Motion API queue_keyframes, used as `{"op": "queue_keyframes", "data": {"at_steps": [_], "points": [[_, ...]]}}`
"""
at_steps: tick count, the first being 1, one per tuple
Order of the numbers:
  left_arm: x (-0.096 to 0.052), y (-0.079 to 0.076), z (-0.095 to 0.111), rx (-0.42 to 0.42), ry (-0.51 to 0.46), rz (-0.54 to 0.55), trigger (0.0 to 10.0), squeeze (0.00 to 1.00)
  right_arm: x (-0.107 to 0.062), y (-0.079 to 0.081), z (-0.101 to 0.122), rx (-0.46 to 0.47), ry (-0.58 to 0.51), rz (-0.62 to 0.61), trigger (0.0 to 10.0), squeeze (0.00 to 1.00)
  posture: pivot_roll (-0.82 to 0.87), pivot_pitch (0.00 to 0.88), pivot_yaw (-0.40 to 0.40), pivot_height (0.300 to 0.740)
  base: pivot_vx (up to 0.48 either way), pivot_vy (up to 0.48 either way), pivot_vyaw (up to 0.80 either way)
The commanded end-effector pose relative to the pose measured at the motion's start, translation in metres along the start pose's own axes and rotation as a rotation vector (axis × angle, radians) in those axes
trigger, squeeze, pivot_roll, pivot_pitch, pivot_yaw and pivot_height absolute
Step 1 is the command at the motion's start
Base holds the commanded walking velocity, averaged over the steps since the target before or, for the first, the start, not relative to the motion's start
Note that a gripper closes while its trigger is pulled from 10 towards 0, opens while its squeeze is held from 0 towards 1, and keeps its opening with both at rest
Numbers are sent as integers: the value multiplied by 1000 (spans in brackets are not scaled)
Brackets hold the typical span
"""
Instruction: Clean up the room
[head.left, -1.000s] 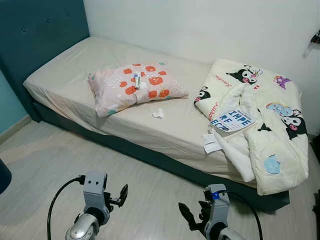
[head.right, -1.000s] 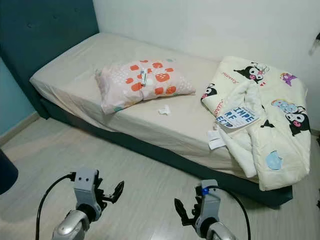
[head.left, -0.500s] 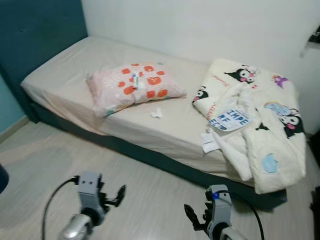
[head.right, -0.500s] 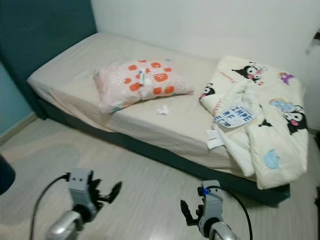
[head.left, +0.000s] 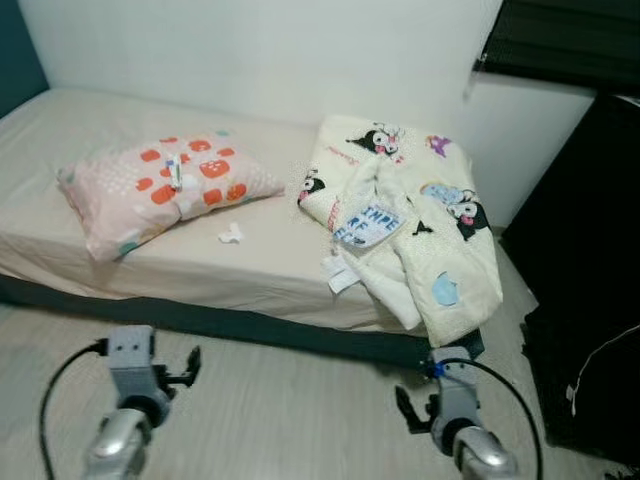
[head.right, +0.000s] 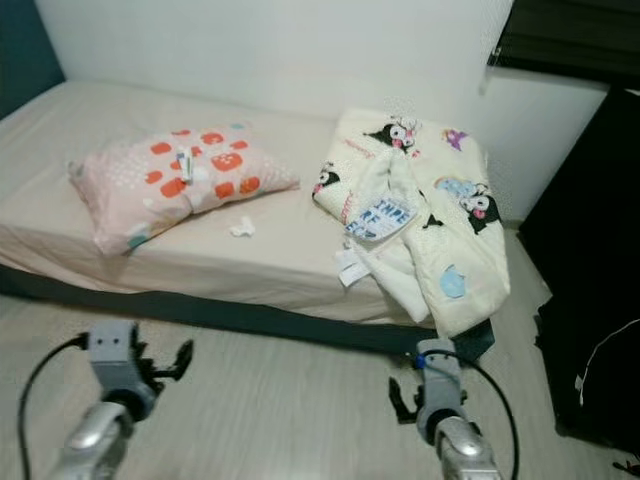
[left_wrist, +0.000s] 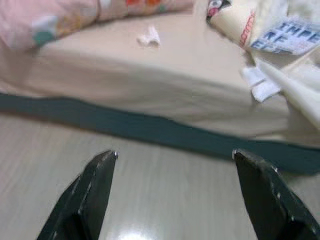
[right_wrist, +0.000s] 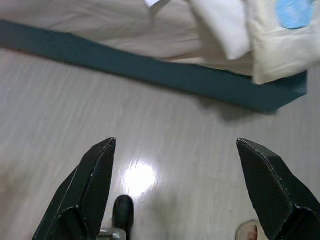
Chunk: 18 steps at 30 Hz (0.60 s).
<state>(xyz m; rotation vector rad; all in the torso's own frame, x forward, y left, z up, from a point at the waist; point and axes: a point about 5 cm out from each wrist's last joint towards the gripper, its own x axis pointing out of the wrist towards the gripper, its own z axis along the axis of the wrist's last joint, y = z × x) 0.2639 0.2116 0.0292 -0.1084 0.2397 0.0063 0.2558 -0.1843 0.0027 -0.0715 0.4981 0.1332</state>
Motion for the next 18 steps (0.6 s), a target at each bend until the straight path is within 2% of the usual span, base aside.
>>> {"op": "queue_keyframes", "data": {"at_steps": [1, 2, 3, 8, 9, 15, 18], "points": [[-1, -1, -5, 12, 11, 13, 10000, 0, 1, 3, 1, -32, -8, 14, 10000, 0, -90, 94, -75, 740, 0, 0, 0], [-1, -1, -5, 12, 11, 13, 10000, 0, 1, 3, 1, -32, -8, 14, 10000, 0, -90, 94, -75, 740, 0, 0, 0], [1, -3, -9, 29, 28, 22, 10000, 0, 5, 17, 2, -76, -10, 72, 10000, 0, -85, 89, -75, 740, 382, 0, 0], [2, -5, -11, 43, 42, 22, 10000, 0, 7, 28, 2, -99, -14, 113, 10000, 0, -81, 88, -75, 740, 384, 0, 0], [6, -9, -11, 60, 55, 14, 10000, 0, 10, 34, 2, -126, -14, 139, 10000, 0, -84, 84, -72, 740, 356, 0, 0], [8, -12, -10, 60, 56, 5, 10000, 0, 11, 33, 3, -133, -16, 132, 10000, 0, -92, 76, -68, 740, 361, 0, 0], [15, -20, -5, 73, 38, -23, 10000, 0, 13, 31, 4, -135, -24, 125, 10000, 0, -96, 68, -66, 740, 360, 0, 0]]}}
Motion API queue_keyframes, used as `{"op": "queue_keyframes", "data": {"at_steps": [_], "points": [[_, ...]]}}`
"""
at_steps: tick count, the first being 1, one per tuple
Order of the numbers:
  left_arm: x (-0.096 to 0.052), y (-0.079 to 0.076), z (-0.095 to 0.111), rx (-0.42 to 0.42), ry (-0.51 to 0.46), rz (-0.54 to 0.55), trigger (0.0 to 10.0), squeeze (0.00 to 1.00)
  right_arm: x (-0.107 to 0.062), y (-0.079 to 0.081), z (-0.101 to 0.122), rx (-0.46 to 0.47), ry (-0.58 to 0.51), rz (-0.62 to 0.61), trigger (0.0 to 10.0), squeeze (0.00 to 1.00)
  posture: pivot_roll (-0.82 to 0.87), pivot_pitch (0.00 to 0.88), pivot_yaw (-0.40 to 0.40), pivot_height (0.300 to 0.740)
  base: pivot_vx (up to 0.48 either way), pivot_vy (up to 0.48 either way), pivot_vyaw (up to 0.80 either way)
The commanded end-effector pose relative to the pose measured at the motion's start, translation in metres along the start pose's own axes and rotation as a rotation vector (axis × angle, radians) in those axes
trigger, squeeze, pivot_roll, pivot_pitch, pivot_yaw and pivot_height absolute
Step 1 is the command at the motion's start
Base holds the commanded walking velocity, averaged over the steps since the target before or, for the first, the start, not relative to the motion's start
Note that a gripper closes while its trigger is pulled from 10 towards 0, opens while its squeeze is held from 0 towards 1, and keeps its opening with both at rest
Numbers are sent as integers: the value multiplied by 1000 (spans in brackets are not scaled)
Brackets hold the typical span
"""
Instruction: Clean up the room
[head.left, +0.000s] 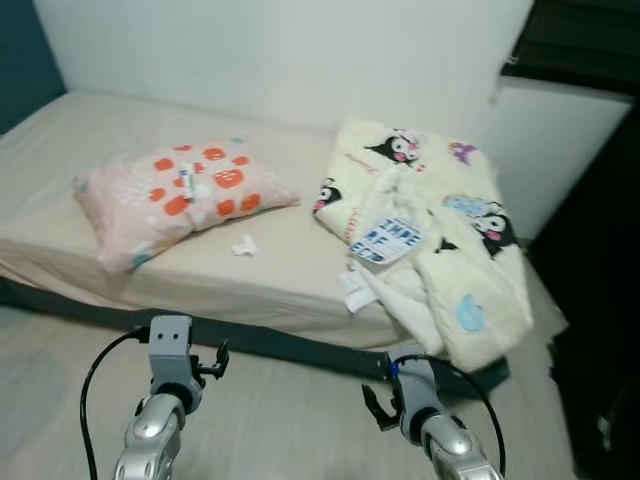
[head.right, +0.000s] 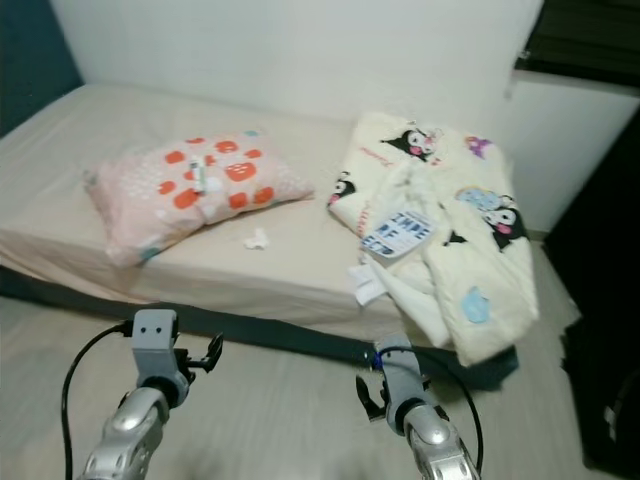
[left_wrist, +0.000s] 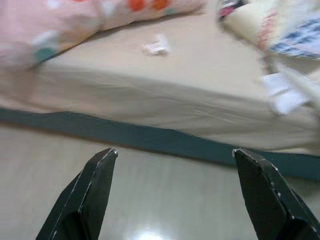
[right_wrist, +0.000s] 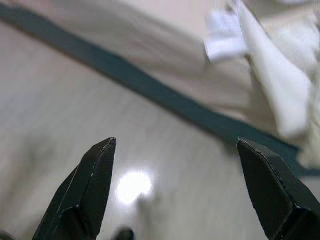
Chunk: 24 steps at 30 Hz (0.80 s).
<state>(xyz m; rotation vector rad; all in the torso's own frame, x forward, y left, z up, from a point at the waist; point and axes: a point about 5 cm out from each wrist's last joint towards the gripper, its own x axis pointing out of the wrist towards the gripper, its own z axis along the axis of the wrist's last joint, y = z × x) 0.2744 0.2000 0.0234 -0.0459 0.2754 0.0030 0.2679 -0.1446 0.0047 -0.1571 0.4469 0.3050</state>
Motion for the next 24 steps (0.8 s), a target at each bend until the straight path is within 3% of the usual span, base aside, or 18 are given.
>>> {"op": "queue_keyframes", "data": {"at_steps": [1, 5, 13, 24], "points": [[4, -9, 0, 11, 2, -29, 10000, 0, -2, -5, -8, -7, 25, -15, 10000, 0, -96, 68, -66, 740, 360, 0, 0], [12, -15, 10, 17, -42, -45, 10000, 0, 0, -3, -6, -26, 11, -5, 10000, 0, -90, 66, -69, 740, 360, 0, 0], [17, -20, 26, 45, -110, -61, 10000, 0, 5, 3, 2, -50, -21, 47, 10000, 0, -73, 61, -75, 740, 371, 0, 800], [21, -33, 40, 58, -175, -127, 10000, 0, 9, 0, 9, -28, -56, 20, 10000, 0, -79, 62, -66, 740, 383, 0, 0]]}}
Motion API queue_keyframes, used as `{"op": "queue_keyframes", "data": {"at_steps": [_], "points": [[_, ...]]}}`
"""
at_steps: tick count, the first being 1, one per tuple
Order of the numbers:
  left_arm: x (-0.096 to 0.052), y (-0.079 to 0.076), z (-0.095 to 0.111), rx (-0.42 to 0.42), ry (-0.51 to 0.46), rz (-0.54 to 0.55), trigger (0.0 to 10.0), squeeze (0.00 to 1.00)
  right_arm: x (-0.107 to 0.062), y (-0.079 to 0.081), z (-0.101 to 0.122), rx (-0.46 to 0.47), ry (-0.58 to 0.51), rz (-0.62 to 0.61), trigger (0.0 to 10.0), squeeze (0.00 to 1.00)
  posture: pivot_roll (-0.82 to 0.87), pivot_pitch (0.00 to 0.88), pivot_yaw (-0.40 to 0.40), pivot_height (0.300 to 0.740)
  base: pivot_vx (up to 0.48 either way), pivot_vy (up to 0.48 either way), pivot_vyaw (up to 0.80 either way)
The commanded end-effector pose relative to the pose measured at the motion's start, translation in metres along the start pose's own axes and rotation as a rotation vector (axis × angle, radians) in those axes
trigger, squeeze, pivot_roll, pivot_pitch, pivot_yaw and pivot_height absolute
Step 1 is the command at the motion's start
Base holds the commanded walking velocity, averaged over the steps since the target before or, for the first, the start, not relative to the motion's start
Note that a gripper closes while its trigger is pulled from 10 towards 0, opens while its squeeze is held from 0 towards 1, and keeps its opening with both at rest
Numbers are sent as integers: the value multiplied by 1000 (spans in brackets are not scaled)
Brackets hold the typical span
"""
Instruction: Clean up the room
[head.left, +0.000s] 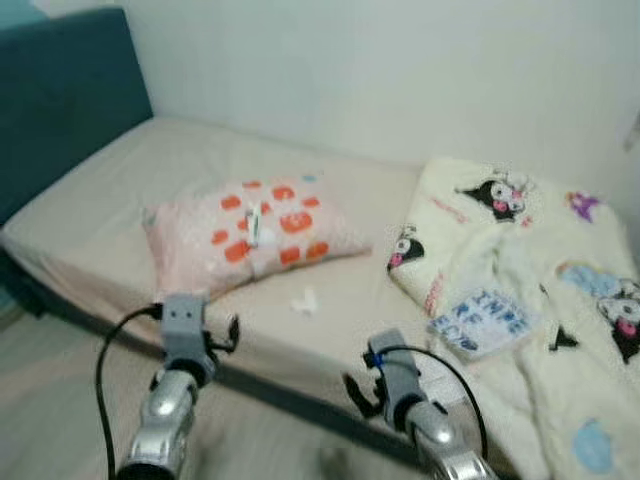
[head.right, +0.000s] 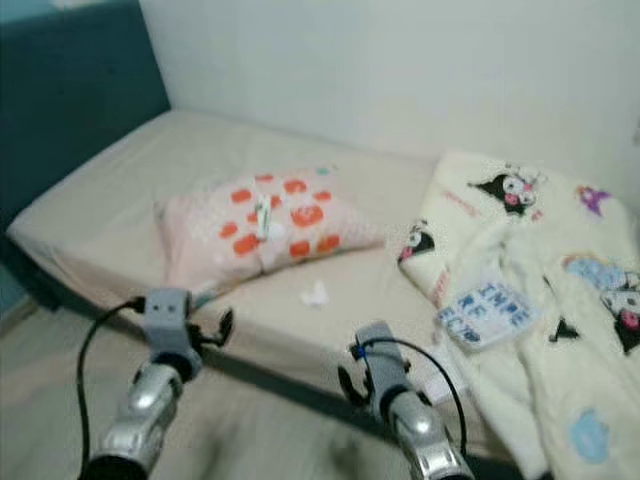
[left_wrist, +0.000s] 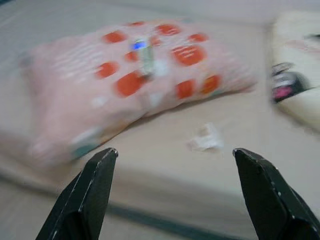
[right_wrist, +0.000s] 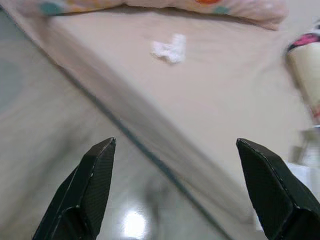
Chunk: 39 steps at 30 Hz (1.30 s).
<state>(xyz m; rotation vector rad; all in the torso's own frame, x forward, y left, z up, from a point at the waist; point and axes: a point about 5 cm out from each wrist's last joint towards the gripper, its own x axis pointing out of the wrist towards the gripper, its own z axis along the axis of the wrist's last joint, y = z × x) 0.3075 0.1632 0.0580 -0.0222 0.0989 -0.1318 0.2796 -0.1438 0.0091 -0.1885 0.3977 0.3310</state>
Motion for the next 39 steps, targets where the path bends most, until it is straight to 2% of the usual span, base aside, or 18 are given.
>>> {"op": "queue_keyframes", "data": {"at_steps": [1, 6, 15, 19, 30, 39], "points": [[0, 2, 1, 20, -10, -9, 10000, 0, 2, 3, 0, 11, -4, -4, 10000, 0, -79, 63, -64, 740, 390, 0, -650], [2, -4, 5, 24, -24, -28, 10000, 0, 3, 1, 1, 38, -9, -55, 10000, 0, -79, 63, -61, 740, 388, 0, -800], [3, -6, 5, 36, -25, -26, 10000, 0, 1, 2, 1, 39, -32, -38, 10000, 0, -85, 69, -59, 740, 387, 0, 0], [4, -3, 3, 31, -7, 8, 10000, 0, 1, 6, -1, 24, -27, 10, 10000, 0, -83, 69, -60, 740, 190, 0, 0], [2, -1, 0, 37, 6, 36, 10000, 0, 0, 14, -4, 21, -19, 63, 10000, 0, -84, 66, -56, 740, 0, 0, 800], [4, -8, 0, 19, 3, 4, 10000, 0, 1, 9, -4, 22, -18, -5, 10000, 0, -90, 64, -55, 740, 0, 0, 0]]}}
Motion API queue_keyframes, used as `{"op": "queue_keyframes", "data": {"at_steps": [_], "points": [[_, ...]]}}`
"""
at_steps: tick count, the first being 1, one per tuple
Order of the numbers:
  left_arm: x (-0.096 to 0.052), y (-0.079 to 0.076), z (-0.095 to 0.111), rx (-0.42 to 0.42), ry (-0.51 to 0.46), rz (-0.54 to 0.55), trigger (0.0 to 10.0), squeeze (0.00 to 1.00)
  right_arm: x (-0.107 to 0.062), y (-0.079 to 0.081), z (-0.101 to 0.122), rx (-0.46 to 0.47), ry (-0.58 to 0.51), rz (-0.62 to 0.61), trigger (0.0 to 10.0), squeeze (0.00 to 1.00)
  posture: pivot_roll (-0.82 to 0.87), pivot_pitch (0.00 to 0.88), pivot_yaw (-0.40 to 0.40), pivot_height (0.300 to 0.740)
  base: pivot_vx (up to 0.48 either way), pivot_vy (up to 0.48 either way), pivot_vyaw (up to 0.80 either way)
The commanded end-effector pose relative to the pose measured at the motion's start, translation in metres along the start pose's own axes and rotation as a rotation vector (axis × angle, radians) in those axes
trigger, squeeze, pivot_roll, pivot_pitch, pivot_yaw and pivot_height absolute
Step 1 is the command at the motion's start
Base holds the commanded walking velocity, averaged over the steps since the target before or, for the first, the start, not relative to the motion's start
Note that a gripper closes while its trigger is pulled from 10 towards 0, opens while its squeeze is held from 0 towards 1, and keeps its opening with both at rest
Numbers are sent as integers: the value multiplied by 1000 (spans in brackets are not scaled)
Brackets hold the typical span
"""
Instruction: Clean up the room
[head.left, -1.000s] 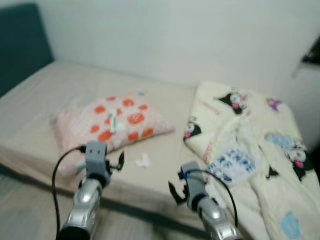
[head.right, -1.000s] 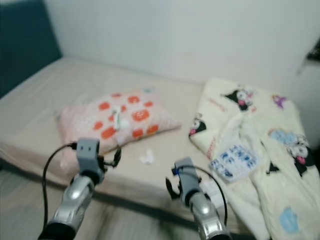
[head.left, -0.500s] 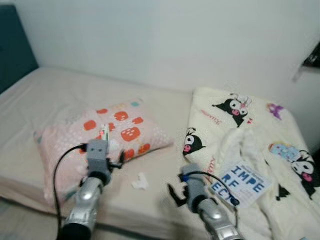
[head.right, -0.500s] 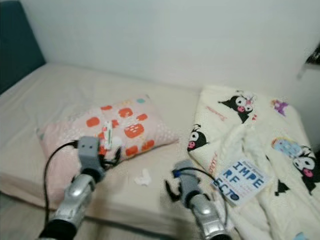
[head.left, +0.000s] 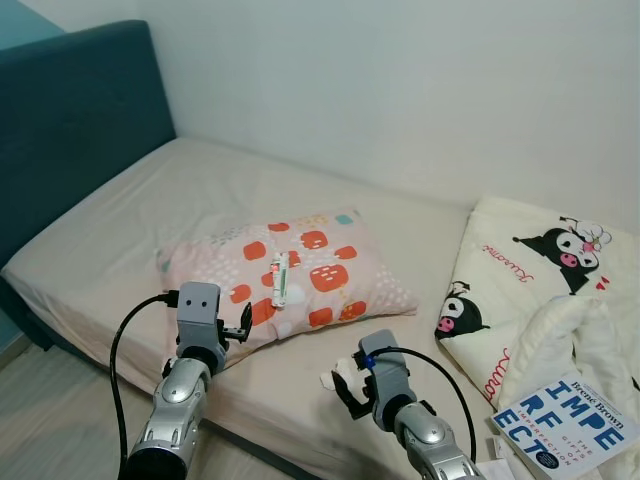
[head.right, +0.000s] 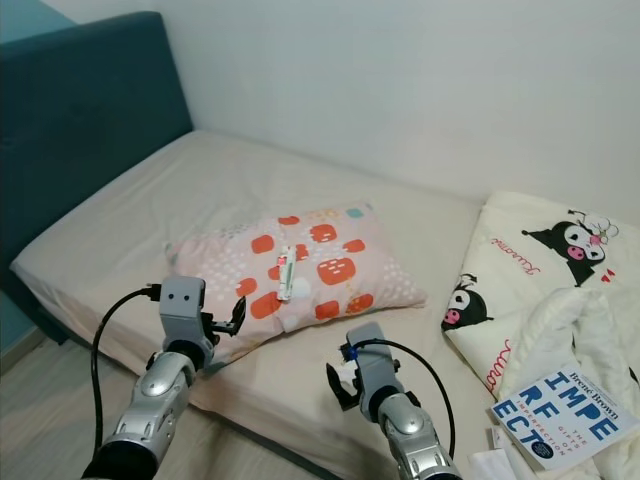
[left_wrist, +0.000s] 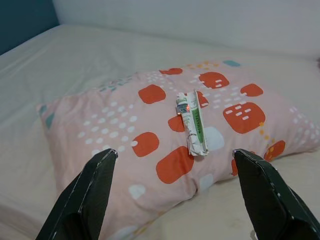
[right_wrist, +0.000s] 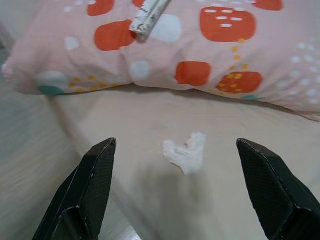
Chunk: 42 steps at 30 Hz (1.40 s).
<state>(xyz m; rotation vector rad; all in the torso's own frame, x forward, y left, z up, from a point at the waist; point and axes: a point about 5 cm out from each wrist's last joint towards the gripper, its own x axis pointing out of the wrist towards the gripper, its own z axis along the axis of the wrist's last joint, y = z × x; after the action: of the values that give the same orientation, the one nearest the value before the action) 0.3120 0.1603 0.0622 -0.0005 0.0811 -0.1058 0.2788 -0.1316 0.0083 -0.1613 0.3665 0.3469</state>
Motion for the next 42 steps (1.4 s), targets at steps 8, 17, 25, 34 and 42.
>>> {"op": "queue_keyframes", "data": {"at_steps": [8, 17, 25, 34, 42], "points": [[1, -22, 3, 65, -19, -176, 10000, 0, -1, -17, -9, -14, 76, -166, 10000, 0, -99, 64, -55, 740, 0, 0, 0], [7, -21, 12, 87, -47, -176, 10000, 0, 0, -24, -4, 55, 60, -188, 10000, 0, -99, 76, -53, 705, 0, 0, 0], [21, -26, 28, 93, -93, -176, 10000, 0, 2, -25, 3, 71, 30, -195, 10000, 0, -107, 77, -54, 680, 0, 0, 0], [38, -36, 50, 85, -128, -191, 10000, 0, 0, -26, 5, 128, 13, -206, 10000, 0, -137, 90, -37, 655, 0, 0, 0], [45, -35, 56, 74, -121, -173, 10000, 0, -2, -26, 3, 209, 0, -217, 10000, 0, -148, 97, -26, 625, 0, 0, 0]]}}
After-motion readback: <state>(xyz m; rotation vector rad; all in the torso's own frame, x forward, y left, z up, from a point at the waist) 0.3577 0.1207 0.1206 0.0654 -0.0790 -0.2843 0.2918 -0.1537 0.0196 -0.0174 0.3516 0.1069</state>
